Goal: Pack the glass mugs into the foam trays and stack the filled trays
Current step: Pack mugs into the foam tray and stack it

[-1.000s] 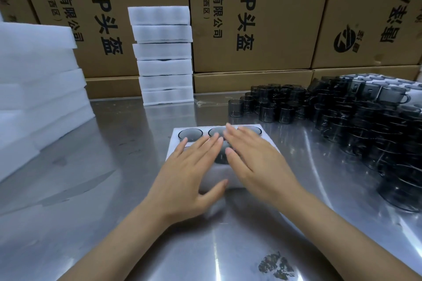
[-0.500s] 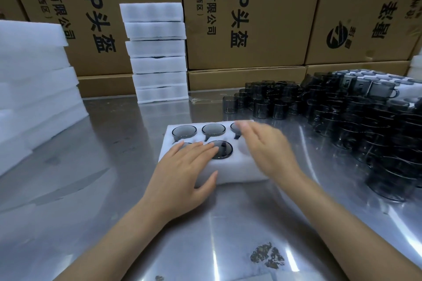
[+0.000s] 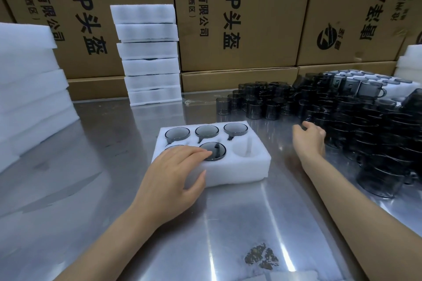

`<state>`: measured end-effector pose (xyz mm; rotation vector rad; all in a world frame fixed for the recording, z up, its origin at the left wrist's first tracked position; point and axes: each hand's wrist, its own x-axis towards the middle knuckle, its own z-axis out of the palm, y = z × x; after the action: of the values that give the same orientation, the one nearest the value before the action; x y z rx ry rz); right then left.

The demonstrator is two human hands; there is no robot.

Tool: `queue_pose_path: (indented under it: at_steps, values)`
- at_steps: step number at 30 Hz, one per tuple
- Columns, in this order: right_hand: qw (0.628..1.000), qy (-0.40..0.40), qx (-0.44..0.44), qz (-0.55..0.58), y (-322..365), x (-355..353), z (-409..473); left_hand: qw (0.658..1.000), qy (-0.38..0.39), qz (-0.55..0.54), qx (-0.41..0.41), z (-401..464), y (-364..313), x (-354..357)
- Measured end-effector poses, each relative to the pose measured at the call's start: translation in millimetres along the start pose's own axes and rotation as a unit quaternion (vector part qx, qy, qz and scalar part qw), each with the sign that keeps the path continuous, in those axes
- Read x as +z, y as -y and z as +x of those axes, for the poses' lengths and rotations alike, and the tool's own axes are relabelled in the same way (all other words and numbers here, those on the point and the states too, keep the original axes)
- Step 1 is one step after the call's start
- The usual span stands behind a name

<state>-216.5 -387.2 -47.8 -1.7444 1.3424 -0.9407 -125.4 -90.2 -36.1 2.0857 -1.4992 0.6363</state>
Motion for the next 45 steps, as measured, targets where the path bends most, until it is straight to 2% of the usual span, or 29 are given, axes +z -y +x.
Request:
queue_pose_path:
  at_steps: [7,15,27,31,34,37,40,42,45]
  values:
    - [0.999,-0.032,0.002,0.011,-3.1,-1.5,7.8,1.000,-0.013,-0.012,0.001,0.4,-0.2,0.3]
    - [1.000,0.014,-0.001,-0.003,-0.7,-1.8,5.5,1.000,-0.005,-0.008,-0.001,0.7,-1.0,-1.3]
    - [0.995,0.074,-0.070,0.021,0.4,5.9,-15.2,1.000,0.001,-0.009,-0.006,0.3,-2.9,-2.8]
    - [0.986,0.061,-0.132,-0.081,2.7,-0.9,-15.8,1.000,0.008,-0.010,-0.009,0.4,-2.3,-3.7]
    - [0.974,-0.005,-0.181,-0.136,5.5,-5.1,-16.3,1.000,0.013,-0.013,-0.004,0.8,-1.5,-4.1]
    - [0.979,-0.023,-0.169,-0.109,6.1,-6.3,-15.0,1.000,0.017,-0.014,-0.002,0.7,-0.3,-3.8]
    - [0.984,0.052,-0.158,-0.058,6.2,-4.2,-16.7,1.000,0.014,-0.014,-0.006,0.6,1.2,-2.3]
    - [0.981,0.073,-0.174,-0.050,7.0,-2.7,-19.8,1.000,0.014,-0.015,-0.005,0.8,1.4,-1.9]
    - [0.976,0.040,-0.207,-0.050,7.4,-1.6,-20.0,1.000,0.014,-0.016,-0.004,0.9,1.3,-2.3]
